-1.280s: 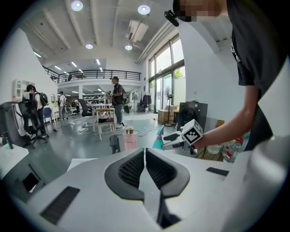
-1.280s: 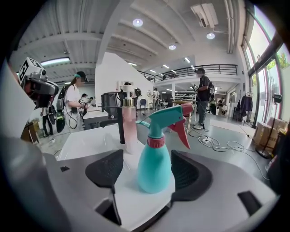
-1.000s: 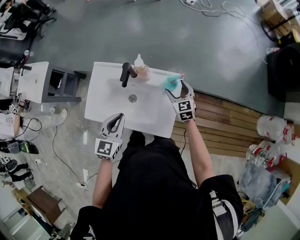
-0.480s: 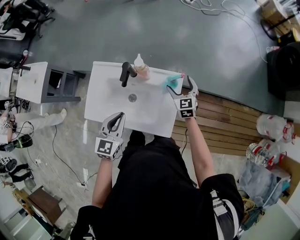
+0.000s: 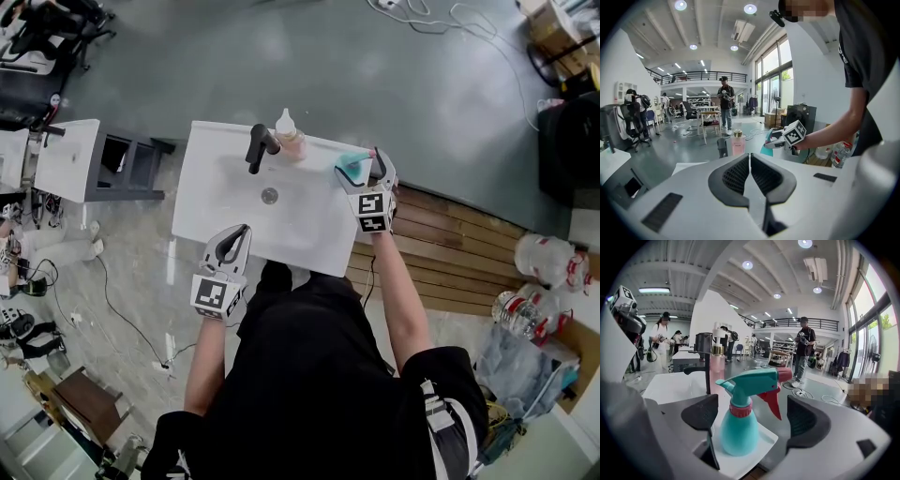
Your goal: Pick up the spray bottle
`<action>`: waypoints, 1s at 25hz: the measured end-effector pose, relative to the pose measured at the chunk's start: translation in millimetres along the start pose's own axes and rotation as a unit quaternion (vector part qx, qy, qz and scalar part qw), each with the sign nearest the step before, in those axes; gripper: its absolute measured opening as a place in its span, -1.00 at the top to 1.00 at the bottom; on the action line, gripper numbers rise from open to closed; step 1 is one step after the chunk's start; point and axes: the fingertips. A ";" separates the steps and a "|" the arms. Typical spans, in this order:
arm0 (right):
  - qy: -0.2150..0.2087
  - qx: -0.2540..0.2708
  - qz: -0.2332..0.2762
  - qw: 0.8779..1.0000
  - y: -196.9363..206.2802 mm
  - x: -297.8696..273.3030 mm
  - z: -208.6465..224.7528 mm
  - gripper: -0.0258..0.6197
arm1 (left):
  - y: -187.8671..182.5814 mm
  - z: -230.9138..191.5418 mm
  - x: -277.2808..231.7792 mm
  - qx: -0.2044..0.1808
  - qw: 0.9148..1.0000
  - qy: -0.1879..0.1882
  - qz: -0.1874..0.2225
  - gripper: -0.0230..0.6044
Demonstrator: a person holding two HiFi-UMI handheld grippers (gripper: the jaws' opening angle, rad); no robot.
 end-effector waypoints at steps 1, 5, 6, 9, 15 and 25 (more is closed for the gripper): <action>0.001 0.000 0.000 1.000 -0.5 -0.5 0.1 -0.55 | 0.8 -0.9 0.4 0.000 1.000 -0.001 -0.001 0.83; 0.002 0.004 0.002 1.000 1.4 -4.2 -0.5 -0.49 | 4.5 -4.1 -0.6 0.001 1.000 -0.002 -0.001 0.83; 0.003 0.007 0.004 1.000 0.7 -4.3 -0.8 -0.46 | 5.8 -4.5 -0.6 0.002 1.000 -0.002 0.000 0.83; 0.003 0.009 0.013 1.000 -5.2 -2.2 -1.4 -0.29 | 3.5 -5.6 0.7 0.003 1.000 -0.004 0.002 0.83; -0.001 0.008 0.020 1.000 -11.9 2.9 -3.5 -0.13 | 0.1 -5.8 1.4 0.002 1.000 -0.004 0.005 0.83; -0.005 0.008 0.021 1.000 -13.0 11.4 -8.6 -0.08 | -4.7 -4.9 7.9 -0.002 1.000 -0.002 0.009 0.83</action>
Point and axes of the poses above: the fingertips, and each gripper's own axes: x backward along the fingers, z to its right, y out of its underside, and after that the axes turned 4 degrees about -y, right-handed
